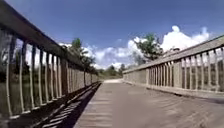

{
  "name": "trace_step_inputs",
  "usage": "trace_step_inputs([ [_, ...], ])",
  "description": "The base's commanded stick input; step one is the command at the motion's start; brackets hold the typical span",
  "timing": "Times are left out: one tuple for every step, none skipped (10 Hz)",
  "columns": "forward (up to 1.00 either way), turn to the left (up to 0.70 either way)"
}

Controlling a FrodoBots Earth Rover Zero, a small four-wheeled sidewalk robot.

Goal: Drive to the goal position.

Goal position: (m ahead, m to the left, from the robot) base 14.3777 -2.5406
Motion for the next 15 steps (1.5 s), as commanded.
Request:
trace_step_inputs([
  [0.45, 0.02],
  [0.45, 0.02],
  [0.45, 0.02],
  [0.45, 0.02],
  [0.45, 0.02],
  [0.45, 0.02],
  [0.45, 0.02],
  [0.45, 0.02],
  [0.45, 0.02],
  [0.45, 0.02],
  [0.45, 0.02],
  [0.45, 0.02],
  [0.45, 0.02],
  [0.45, 0.02],
  [0.45, 0.02],
])
